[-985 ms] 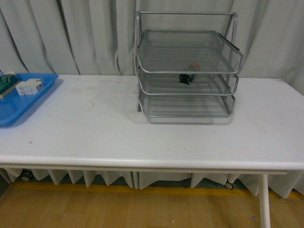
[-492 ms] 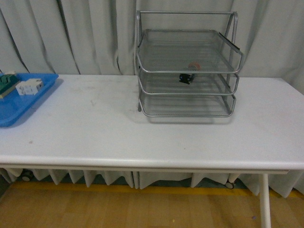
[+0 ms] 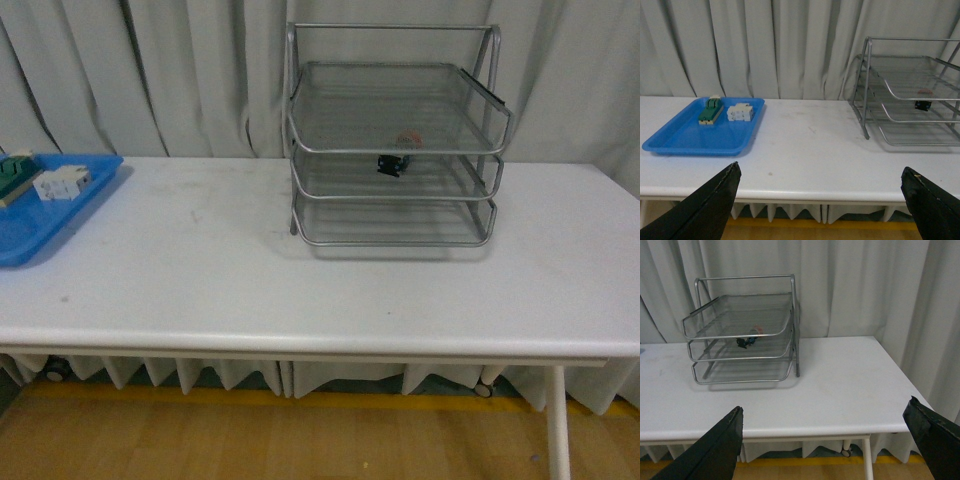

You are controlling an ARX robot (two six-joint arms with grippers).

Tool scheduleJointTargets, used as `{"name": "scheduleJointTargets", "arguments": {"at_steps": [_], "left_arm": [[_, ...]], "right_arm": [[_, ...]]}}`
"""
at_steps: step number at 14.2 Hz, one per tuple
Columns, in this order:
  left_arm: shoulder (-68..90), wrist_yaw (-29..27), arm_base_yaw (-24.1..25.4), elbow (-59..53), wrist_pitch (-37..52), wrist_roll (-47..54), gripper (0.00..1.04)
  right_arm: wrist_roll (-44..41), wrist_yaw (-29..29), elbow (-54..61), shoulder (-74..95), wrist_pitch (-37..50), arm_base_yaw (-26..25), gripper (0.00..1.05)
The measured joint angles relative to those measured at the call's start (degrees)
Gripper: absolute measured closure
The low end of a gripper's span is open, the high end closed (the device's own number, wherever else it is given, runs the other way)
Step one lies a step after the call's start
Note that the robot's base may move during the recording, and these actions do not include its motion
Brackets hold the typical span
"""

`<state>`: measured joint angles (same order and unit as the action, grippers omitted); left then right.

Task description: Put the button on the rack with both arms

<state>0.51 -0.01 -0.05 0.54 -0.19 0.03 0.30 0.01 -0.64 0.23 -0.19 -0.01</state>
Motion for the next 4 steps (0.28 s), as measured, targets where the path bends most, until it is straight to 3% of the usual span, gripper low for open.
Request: {"name": "scheduleJointTargets", "arguments": {"at_steps": [4], "left_arm": [[0.00,0.00,0.00,0.00,0.00,0.00,0.07]], "right_arm": [[0.00,0.00,0.00,0.00,0.00,0.00,0.06]]}}
